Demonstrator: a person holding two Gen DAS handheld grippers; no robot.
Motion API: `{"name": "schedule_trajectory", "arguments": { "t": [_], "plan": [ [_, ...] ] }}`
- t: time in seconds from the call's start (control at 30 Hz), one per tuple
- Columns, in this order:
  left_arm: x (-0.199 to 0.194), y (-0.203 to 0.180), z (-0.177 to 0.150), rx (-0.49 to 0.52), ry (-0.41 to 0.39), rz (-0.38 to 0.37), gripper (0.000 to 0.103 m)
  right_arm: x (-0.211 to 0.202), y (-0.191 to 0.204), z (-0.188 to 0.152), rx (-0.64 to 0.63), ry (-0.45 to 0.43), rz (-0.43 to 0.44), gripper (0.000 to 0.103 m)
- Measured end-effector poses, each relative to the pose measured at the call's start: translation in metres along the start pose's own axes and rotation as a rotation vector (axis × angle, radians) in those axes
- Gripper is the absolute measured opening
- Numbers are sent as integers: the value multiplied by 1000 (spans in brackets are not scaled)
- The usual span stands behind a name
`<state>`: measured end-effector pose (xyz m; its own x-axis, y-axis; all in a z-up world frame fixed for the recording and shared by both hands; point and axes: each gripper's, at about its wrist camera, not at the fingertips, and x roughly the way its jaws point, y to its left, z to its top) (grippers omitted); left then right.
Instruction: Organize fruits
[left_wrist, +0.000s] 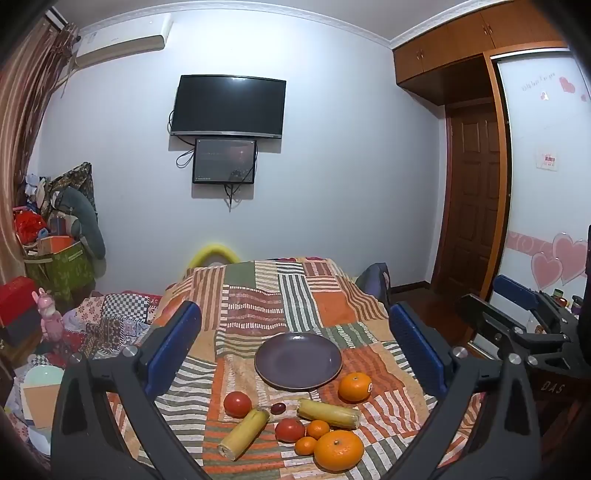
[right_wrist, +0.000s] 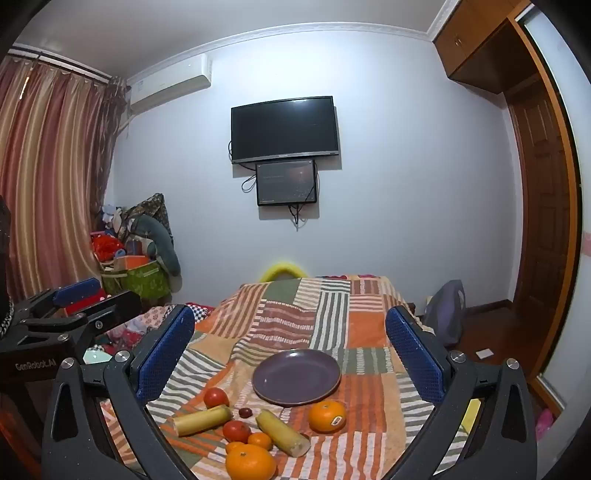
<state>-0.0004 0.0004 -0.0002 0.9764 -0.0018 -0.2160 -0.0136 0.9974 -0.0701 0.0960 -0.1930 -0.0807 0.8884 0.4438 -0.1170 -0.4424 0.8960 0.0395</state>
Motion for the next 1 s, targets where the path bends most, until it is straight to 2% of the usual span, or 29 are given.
{"name": "schedule_trajectory", "arguments": {
  "t": [0.27,0.4,1.0],
  "plan": [
    [3,-12,-3,16,5,6,103,-2,0,1,-4,-1,-6,103],
    [4,-1,-2,1,10,-2,103,-1,1,0,-2,-1,-8,103],
    [6,-1,-8,13,6,9,103,-1,3,0,0,0,-1,103]
  ]
}}
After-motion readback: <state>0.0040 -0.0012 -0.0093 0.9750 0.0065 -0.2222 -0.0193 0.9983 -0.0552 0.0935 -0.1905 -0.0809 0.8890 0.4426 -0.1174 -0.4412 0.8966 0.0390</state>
